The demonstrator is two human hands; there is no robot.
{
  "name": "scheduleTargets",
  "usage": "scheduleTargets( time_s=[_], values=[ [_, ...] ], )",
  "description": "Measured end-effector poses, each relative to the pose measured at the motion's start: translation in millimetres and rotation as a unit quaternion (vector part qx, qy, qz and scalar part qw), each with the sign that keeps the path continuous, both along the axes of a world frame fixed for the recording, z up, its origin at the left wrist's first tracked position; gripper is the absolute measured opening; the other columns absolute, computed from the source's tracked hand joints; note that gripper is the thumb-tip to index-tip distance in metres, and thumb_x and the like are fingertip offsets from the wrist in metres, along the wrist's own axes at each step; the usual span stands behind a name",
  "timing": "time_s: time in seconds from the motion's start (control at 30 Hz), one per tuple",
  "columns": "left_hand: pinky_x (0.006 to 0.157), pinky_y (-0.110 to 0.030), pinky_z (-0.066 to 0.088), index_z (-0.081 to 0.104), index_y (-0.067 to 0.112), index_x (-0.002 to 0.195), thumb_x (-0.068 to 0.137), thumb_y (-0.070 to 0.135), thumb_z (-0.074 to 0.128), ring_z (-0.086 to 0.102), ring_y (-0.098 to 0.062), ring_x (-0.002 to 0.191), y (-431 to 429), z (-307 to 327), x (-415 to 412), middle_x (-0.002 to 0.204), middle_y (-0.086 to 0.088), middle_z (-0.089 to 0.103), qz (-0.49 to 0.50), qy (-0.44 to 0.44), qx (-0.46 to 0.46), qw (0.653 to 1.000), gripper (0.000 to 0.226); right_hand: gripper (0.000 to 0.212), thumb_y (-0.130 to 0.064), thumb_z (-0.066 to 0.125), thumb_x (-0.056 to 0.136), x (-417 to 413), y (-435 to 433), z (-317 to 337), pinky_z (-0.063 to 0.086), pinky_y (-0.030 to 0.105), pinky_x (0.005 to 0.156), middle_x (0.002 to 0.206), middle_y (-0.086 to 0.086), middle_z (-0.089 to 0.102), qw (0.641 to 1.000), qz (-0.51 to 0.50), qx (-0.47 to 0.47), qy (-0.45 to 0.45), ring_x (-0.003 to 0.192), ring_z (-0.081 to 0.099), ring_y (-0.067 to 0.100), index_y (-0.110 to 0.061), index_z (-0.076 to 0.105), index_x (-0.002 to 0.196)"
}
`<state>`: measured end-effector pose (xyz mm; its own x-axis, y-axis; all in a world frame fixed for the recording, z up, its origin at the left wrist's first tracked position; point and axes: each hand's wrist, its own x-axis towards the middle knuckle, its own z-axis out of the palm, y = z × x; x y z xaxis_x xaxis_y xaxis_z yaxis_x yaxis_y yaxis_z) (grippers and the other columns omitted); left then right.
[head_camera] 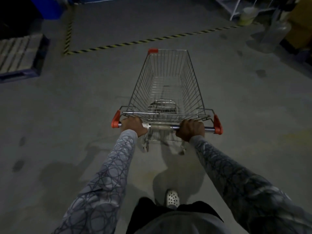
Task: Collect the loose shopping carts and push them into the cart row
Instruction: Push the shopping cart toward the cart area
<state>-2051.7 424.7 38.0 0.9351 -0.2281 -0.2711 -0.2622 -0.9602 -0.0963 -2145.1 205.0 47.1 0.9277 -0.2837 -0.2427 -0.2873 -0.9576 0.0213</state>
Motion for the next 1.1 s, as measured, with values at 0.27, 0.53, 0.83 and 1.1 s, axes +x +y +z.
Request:
scheduleTargets(
  time_s=[0.27,0.53,0.83,1.1],
  values=[
    [0.082,-0.034,0.053,0.071,0.019,0.091,0.076,0.051,0.058,0.069,-0.029,0.091,24,-7,160,0.095,-0.006,0.072,0.044,-0.016,0.000,0.999,0.038,0.052,-0.059,0.061,0.081,189,16,-2,0.046,0.036,0.080,0.108,0.008,0.069,0.999,0.042,-0.020,0.009,0.097,0.066,0.029,-0.018,0.065,0.111],
    [0.085,-0.036,0.048,0.071,0.021,0.098,0.076,0.053,0.059,0.068,-0.030,0.099,96,2,346,0.103,-0.005,0.072,0.062,0.001,-0.033,0.998,0.040,0.057,-0.064,0.058,0.084,395,78,-1,0.047,0.038,0.085,0.109,0.008,0.067,0.995,0.092,-0.027,0.001,0.100,0.065,0.029,-0.016,0.063,0.115],
    [0.122,-0.047,0.010,0.066,0.022,0.116,0.078,0.052,0.051,0.063,-0.020,0.114,219,0,557,0.117,0.000,0.069,0.086,0.061,0.054,0.993,0.051,0.055,-0.057,0.056,0.086,600,170,7,0.046,0.041,0.090,0.116,0.013,0.067,0.992,0.121,-0.010,0.011,0.107,0.064,0.033,-0.013,0.062,0.118],
    [0.121,-0.047,0.015,0.066,0.023,0.119,0.065,0.057,0.042,0.064,-0.021,0.116,280,-1,739,0.122,-0.001,0.068,0.127,0.029,0.034,0.991,0.068,0.051,-0.058,0.057,0.084,801,232,-2,0.049,0.038,0.085,0.110,0.010,0.070,0.986,0.163,-0.032,-0.019,0.101,0.067,0.032,-0.017,0.067,0.112]
  ],
)
